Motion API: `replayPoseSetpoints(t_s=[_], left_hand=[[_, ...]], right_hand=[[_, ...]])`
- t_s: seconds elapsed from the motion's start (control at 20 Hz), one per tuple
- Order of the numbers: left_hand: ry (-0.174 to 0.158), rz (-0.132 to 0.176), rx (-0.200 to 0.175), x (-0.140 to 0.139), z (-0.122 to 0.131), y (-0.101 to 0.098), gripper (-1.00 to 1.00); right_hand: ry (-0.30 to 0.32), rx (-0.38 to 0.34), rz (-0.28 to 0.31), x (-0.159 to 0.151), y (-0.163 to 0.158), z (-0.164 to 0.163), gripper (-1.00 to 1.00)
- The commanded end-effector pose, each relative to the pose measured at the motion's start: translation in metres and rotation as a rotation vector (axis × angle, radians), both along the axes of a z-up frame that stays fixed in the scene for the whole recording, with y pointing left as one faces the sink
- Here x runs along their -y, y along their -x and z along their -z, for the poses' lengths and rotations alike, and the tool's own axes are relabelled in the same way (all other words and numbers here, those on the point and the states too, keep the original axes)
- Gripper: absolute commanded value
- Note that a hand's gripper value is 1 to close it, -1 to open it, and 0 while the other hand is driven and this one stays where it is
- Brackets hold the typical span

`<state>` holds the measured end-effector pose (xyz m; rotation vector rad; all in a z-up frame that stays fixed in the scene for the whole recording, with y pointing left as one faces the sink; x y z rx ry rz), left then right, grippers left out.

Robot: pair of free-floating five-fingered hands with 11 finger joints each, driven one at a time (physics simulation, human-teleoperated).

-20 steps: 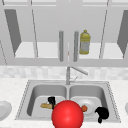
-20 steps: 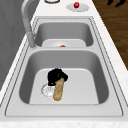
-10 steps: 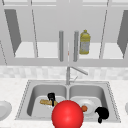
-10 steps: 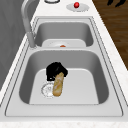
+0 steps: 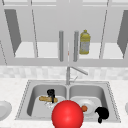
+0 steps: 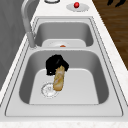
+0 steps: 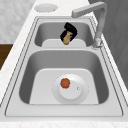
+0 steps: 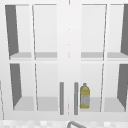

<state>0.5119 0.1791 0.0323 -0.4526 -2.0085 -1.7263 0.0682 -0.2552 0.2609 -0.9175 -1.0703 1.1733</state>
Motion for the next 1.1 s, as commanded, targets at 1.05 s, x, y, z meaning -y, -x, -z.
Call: replayPoseSetpoints(t_s=[1.05], left_hand=[[0.008,0.005,-0.001,-0.064,-0.166,0.051,1.0]], right_hand=[[0.0,0.0,0.0,0.0,0.0,0.0,0.0]])
